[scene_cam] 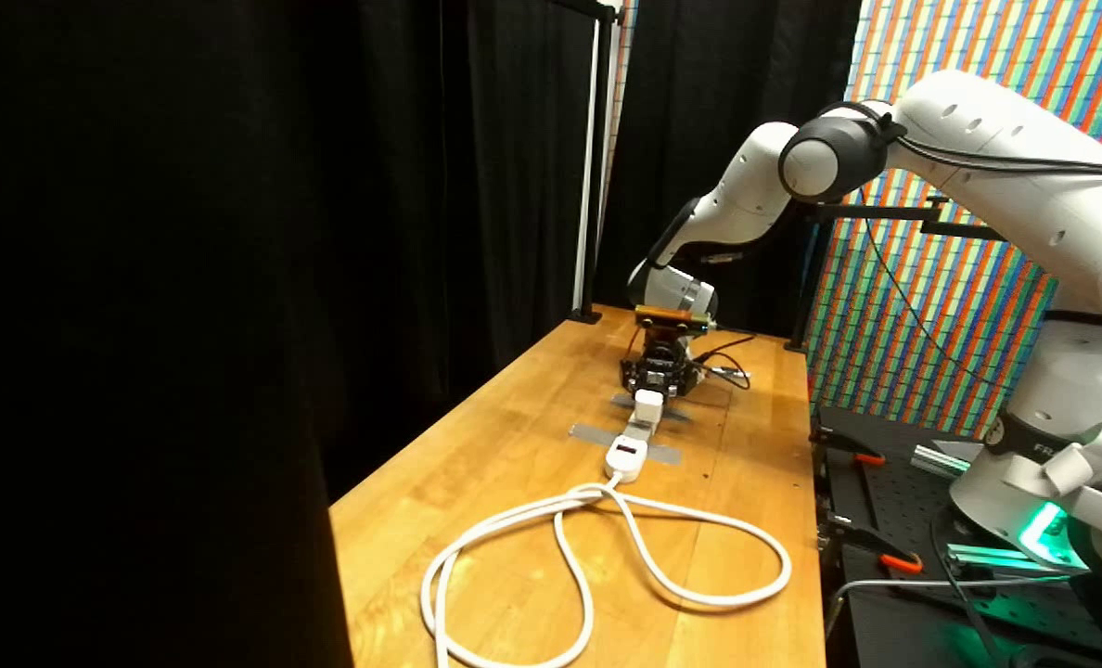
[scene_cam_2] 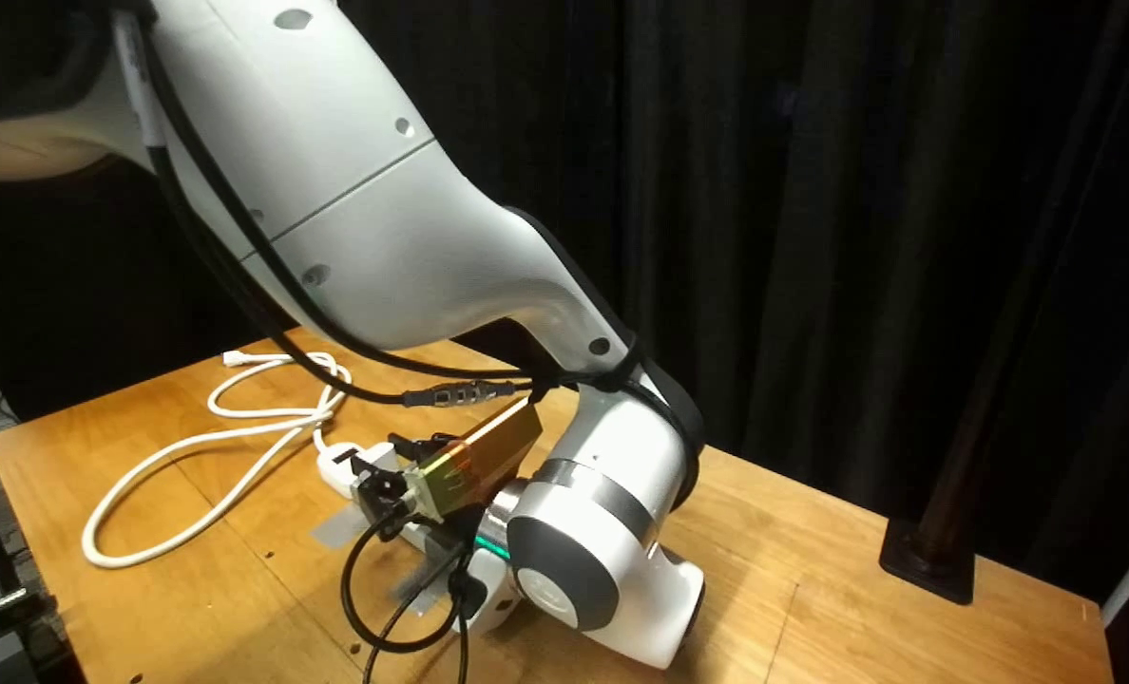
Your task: Plug the charger head in the adapter
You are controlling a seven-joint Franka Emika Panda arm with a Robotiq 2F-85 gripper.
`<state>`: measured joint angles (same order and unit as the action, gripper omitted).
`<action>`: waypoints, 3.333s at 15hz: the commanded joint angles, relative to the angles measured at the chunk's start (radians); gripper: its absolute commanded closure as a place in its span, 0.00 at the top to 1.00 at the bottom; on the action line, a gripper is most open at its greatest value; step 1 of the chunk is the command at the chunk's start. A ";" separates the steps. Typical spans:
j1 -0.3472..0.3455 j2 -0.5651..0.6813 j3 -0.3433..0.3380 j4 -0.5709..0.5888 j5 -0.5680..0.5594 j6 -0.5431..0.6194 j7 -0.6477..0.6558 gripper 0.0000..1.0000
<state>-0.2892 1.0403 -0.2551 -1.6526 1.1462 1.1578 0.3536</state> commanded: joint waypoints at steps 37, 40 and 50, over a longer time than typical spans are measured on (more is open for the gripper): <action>-0.023 0.016 0.013 0.043 -0.028 -0.127 -0.091 0.23; -0.013 0.030 0.006 0.049 -0.014 -0.093 -0.064 0.23; -0.017 0.029 0.007 0.090 -0.021 0.000 -0.022 0.23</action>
<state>-0.3018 1.0616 -0.2502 -1.5912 1.1191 1.1476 0.3104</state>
